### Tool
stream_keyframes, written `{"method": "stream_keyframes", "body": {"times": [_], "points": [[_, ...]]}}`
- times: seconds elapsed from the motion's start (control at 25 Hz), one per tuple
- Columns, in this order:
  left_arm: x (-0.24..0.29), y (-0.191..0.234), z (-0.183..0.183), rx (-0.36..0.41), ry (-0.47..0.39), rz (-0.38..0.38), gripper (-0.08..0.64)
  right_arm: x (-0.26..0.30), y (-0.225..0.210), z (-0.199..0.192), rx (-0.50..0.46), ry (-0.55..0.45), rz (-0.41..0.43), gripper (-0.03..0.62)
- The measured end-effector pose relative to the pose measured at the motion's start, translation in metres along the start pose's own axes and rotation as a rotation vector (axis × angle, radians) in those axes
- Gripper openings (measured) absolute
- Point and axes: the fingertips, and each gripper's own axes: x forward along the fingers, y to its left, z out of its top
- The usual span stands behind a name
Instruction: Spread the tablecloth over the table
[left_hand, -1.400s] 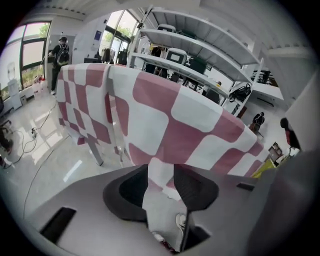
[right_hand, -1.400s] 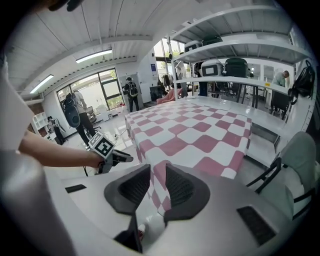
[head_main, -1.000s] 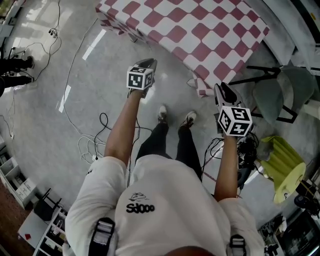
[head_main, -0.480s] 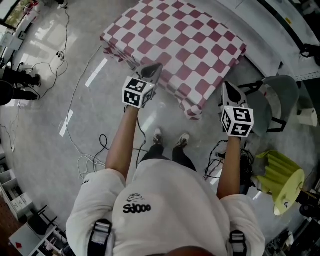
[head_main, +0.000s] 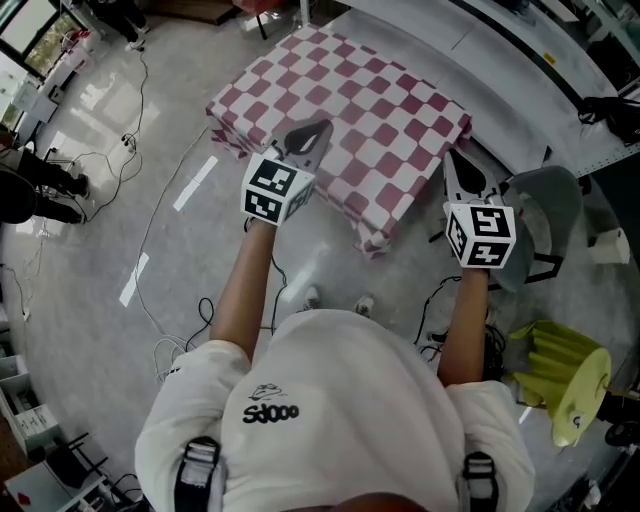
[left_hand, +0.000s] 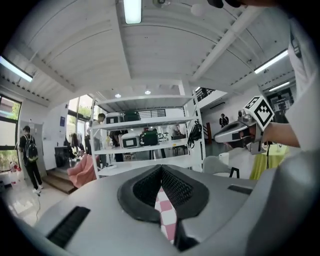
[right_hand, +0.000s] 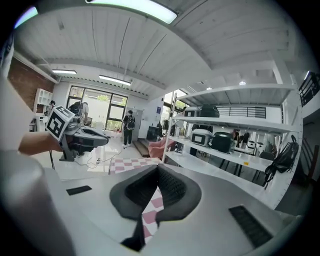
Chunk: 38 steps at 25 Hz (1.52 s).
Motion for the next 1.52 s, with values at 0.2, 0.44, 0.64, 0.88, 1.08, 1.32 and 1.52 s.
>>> {"method": "stream_keyframes", "body": {"times": [0.2,0.44,0.64,0.88,1.08,1.32,1.52], "points": [[-0.006,-0.011,0.038,0.064,-0.035,0.001,0.029,-0.012,0.005,0.022,-0.006,-0.047,0.032,0.023],[-0.017,-0.032,0.07,0.114,-0.089,0.002,0.029,-0.027,0.01,0.035,0.001,-0.084,0.051,0.022],[-0.017,-0.045,0.073,0.128,-0.093,-0.014,0.029,-0.031,0.01,0.041,-0.022,-0.093,0.047,0.021],[-0.014,-0.05,0.077,0.13,-0.094,-0.021,0.029,-0.029,0.012,0.043,-0.028,-0.087,0.061,0.021],[-0.012,-0.051,0.071,0.12,-0.082,-0.024,0.029,-0.026,0.017,0.038,-0.03,-0.075,0.074,0.021],[-0.014,-0.053,0.066,0.112,-0.071,-0.035,0.029,-0.026,0.02,0.037,-0.024,-0.064,0.076,0.021],[-0.013,-0.052,0.064,0.109,-0.064,-0.041,0.029,-0.023,0.023,0.035,-0.017,-0.054,0.079,0.021]]}}
